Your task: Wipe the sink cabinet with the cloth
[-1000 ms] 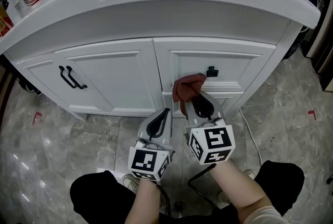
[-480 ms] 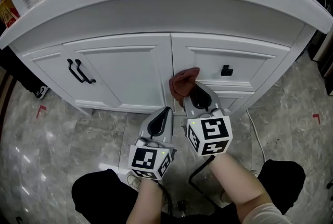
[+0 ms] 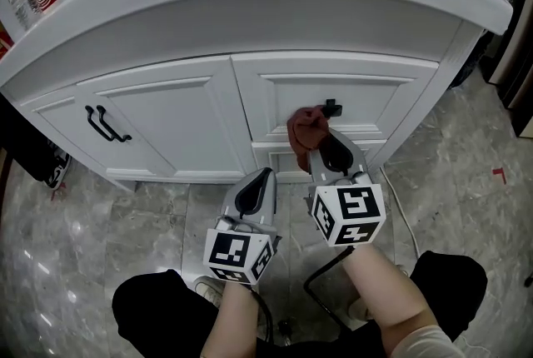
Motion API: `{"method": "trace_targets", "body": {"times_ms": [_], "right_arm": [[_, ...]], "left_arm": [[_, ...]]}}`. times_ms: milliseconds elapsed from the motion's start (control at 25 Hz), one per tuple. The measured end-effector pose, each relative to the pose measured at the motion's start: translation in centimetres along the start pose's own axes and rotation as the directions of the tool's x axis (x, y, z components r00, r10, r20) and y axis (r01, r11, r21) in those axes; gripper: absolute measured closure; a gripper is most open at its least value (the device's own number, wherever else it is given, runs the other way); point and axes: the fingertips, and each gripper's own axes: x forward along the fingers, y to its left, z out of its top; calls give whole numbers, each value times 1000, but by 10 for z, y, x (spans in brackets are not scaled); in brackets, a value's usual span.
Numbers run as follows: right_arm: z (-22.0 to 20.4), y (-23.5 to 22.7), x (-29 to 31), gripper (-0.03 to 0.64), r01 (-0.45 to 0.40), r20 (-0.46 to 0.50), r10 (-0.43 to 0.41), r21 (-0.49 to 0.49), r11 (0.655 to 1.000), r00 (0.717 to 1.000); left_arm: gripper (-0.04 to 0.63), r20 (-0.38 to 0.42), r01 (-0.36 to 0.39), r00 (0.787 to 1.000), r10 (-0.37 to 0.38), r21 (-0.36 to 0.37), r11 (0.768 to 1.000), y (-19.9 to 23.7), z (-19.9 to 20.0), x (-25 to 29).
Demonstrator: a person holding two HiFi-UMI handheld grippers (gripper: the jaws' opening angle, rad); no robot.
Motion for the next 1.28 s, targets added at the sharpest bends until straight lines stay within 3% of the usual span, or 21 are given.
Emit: {"method": "trace_targets", "body": {"times_ms": [520,720,1040,1160,1280], "right_arm": [[2,-100,-45,526,181,8,-181,24,983,983],[2,-119,-57,528,215,-5,-215,19,976,977],[-22,-160,-81,529,353,-72,-348,80,932,935],[-28,-156,-86,529,356,-68,-350,120,927,934],[-25,-128,-79,529,296,-25,-295,137,945,955]], "left_arm": [[595,-29,92,995,-91,14,996,-51,-12,33],[595,-39,117,992,-116,20,993,-66,-16,41],[595,-46,130,991,-129,8,991,-75,-21,42],[595,-58,127,990,-126,11,992,-72,-27,39],[595,-65,105,993,-103,25,994,-60,-29,32]]}}
